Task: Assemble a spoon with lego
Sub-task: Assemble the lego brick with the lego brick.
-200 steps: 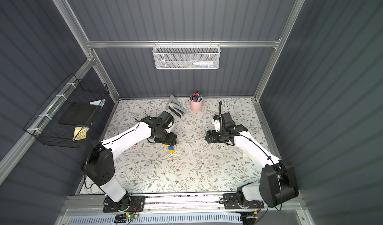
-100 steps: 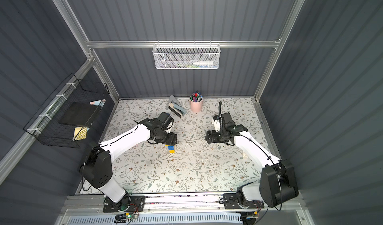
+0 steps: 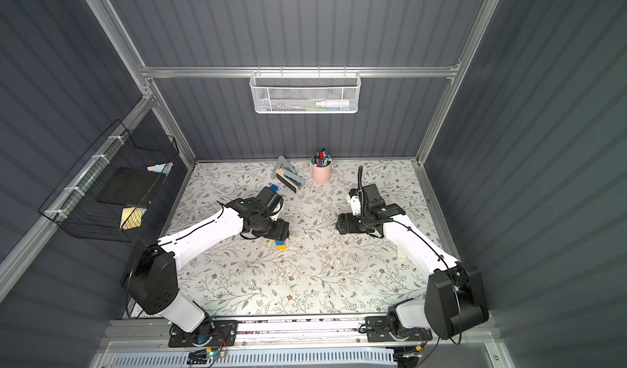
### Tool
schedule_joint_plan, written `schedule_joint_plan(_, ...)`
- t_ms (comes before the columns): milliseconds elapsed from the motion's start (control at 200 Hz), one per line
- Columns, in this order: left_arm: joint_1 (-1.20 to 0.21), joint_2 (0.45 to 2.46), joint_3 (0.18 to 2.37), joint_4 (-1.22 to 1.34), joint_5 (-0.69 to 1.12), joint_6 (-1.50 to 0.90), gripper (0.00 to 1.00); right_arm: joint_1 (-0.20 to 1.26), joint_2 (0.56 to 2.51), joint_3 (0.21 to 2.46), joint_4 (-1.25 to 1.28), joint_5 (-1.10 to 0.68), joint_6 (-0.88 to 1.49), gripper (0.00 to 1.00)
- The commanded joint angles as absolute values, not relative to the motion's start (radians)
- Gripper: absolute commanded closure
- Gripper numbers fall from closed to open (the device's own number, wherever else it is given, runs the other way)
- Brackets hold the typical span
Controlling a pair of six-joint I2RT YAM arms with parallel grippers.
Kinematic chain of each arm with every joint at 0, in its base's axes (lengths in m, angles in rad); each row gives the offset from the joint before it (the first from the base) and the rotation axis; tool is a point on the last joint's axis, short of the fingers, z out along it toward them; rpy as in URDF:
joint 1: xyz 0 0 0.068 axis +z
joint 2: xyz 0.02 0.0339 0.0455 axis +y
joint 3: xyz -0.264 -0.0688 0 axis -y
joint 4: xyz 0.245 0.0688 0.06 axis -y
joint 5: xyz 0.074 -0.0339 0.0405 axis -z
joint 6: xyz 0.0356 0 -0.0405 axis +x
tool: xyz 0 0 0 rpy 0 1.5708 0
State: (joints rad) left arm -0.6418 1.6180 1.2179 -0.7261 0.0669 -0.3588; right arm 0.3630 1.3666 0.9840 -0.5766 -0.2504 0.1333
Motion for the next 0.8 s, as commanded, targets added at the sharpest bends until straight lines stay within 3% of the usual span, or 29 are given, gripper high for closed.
schedule_joint_plan(0,-0.649,1.602,1.192,-0.769,0.036,-0.364,0.41,0.37,1.365,1.0,-0.589,-0.262,0.117,0.16)
schedule_joint_plan(570,-0.649,1.644,1.162,-0.771,0.04,-0.349,0.43,0.37,1.364,1.002,-0.588,-0.267,0.115,0.17)
schedule_joint_plan(795,-0.649,1.62,1.187,-0.762,0.048,-0.359,0.31,0.37,1.361,1.007,-0.592,-0.267,0.12,0.16)
